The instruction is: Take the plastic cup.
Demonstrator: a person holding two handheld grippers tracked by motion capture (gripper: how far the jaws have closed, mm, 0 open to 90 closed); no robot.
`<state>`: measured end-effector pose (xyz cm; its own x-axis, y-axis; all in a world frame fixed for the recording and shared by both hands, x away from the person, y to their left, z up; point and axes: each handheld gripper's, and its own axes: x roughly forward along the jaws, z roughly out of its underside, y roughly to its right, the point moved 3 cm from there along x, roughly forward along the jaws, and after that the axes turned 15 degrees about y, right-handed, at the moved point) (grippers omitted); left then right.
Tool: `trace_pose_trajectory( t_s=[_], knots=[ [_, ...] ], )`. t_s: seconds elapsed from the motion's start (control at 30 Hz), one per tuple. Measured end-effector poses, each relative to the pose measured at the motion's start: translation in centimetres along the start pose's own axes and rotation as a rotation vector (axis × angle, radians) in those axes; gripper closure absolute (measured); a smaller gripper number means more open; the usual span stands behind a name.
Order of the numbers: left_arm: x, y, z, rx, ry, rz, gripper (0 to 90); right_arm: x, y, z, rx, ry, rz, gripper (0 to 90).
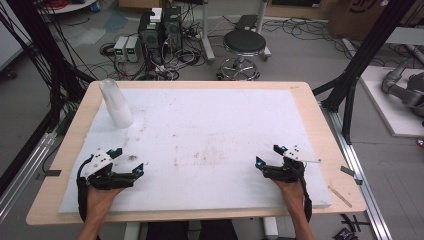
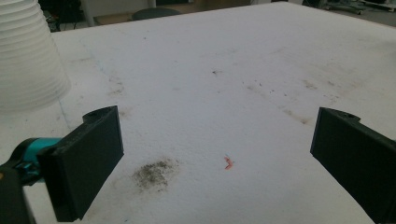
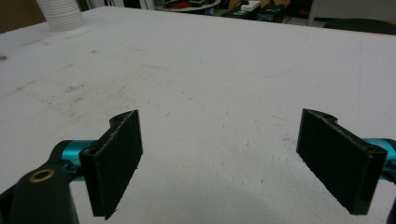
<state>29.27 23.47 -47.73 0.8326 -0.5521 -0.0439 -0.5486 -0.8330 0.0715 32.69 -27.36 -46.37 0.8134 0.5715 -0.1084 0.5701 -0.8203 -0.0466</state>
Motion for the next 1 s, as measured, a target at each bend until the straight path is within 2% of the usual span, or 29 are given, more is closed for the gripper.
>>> trace_pose_trajectory(
  t_s=[0.17, 0.33, 0.63, 0.77, 1.0],
  knots=[
    [0.0, 0.04, 0.0, 0.009, -0.004, 0.002, 2.4, -0.13, 0.08, -0.02, 0.026, 0.009, -0.003, 14.1],
    [-0.02, 0.01, -0.01, 0.006, -0.003, 0.004, 2.4, -0.16, 0.18, -0.03, 0.029, 0.014, -0.005, 14.1],
    [-0.05, -0.07, -0.02, -0.008, 0.003, 0.006, 2.4, -0.34, 0.12, -0.05, 0.028, 0.032, -0.003, 14.1],
    [-0.12, -0.08, -0.05, -0.007, 0.014, -0.004, 2.4, -0.26, 0.19, -0.04, 0.022, 0.028, -0.003, 14.2],
    [-0.21, -0.35, -0.35, -0.006, 0.013, 0.004, 2.4, -0.19, 0.14, -0.02, 0.019, 0.018, -0.006, 14.1]
  ],
)
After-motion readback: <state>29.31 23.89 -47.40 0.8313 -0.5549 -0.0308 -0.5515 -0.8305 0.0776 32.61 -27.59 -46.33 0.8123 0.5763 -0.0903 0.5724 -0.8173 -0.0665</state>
